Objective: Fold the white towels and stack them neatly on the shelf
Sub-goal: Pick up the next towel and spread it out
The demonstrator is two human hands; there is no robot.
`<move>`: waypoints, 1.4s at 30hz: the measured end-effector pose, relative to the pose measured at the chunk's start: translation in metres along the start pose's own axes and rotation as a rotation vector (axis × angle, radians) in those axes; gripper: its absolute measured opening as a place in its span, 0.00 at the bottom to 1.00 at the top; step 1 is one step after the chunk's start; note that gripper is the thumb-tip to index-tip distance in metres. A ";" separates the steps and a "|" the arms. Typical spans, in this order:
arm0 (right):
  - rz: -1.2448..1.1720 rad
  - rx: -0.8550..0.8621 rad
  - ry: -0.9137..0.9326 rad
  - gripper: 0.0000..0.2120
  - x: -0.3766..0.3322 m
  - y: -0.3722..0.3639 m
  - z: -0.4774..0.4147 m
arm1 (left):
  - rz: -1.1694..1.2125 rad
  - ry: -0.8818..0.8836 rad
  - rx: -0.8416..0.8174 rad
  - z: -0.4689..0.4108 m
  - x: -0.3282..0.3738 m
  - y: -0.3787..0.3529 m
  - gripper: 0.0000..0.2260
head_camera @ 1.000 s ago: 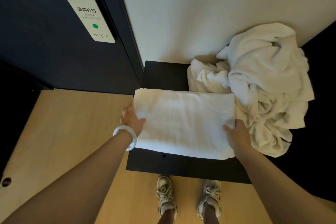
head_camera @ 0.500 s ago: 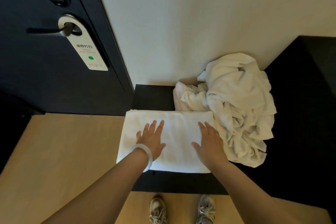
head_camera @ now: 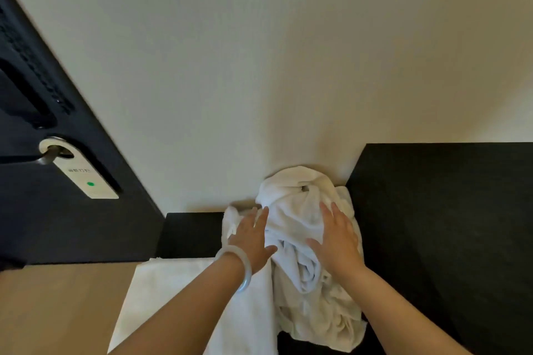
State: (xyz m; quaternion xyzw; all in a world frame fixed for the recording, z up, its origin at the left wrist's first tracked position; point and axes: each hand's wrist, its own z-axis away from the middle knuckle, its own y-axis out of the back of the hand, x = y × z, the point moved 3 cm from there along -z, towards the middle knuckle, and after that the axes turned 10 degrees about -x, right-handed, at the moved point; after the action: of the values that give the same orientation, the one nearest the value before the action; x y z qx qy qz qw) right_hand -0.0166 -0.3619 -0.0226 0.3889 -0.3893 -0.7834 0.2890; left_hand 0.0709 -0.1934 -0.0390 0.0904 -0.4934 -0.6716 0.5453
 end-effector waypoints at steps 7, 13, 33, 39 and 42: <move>-0.218 -0.131 -0.053 0.45 0.043 0.004 -0.052 | 0.510 0.157 0.131 -0.060 0.035 0.000 0.28; -1.137 -0.276 -0.280 0.38 0.041 0.000 -0.068 | 0.693 0.093 -0.014 -0.055 0.055 -0.016 0.11; -1.374 0.261 0.457 0.01 0.000 0.334 0.088 | 0.717 -0.777 0.442 0.087 0.260 0.212 0.07; -1.333 0.504 0.551 0.01 0.055 0.415 0.141 | 0.712 -0.888 0.507 0.102 0.368 0.229 0.07; -1.334 0.639 0.678 0.05 0.100 0.474 0.178 | 0.707 -1.049 0.539 0.120 0.456 0.240 0.08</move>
State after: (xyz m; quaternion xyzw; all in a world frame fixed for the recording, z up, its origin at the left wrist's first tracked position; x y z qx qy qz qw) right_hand -0.1467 -0.6201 0.4045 0.8188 -0.1716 -0.4815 -0.2613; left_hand -0.0309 -0.4810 0.3934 -0.2808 -0.8418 -0.2621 0.3792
